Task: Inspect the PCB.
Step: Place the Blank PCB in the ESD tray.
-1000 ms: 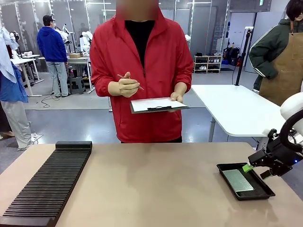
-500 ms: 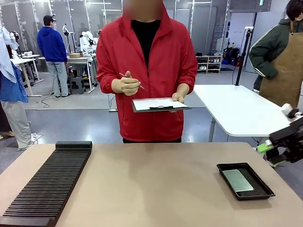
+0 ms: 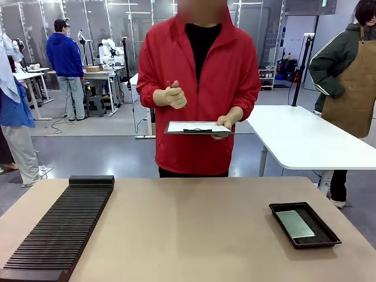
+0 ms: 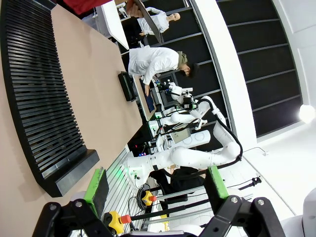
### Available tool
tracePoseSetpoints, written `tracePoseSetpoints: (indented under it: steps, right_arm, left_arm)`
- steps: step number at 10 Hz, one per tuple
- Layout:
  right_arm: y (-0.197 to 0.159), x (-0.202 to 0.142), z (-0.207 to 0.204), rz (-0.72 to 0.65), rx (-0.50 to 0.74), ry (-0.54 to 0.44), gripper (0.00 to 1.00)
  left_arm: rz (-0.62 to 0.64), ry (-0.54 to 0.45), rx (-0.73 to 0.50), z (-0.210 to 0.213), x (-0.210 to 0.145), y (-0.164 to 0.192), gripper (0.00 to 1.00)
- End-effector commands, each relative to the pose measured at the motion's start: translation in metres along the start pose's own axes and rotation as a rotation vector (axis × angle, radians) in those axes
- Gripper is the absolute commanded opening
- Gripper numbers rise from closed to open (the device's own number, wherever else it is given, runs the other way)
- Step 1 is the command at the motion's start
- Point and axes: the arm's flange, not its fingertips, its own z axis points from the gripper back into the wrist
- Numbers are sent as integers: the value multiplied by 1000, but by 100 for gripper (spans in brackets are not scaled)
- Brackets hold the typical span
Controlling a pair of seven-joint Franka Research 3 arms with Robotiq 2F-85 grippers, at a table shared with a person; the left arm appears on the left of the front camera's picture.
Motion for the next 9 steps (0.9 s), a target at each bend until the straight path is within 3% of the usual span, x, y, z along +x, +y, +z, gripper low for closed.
tracePoseSetpoints:
  steps: [1, 3, 5, 6, 9]
  right_arm:
    - [-15, -13, 25, -1, 40, -21, 100]
    - [-24, -31, 41, -36, 71, -7, 100]
    - [-32, -27, 34, -39, 23, 3, 100]
    - [-25, -35, 37, -56, 75, -36, 100]
    - [-25, -35, 37, -56, 75, -36, 100]
  left_arm:
    - [-5, 17, 13, 2, -1, -3, 100]
    - [-5, 17, 13, 2, -1, -3, 100]
    - [-5, 17, 13, 2, -1, -3, 100]
    - [-5, 17, 13, 2, -1, -3, 100]
    - [-5, 17, 13, 2, -1, -3, 100]
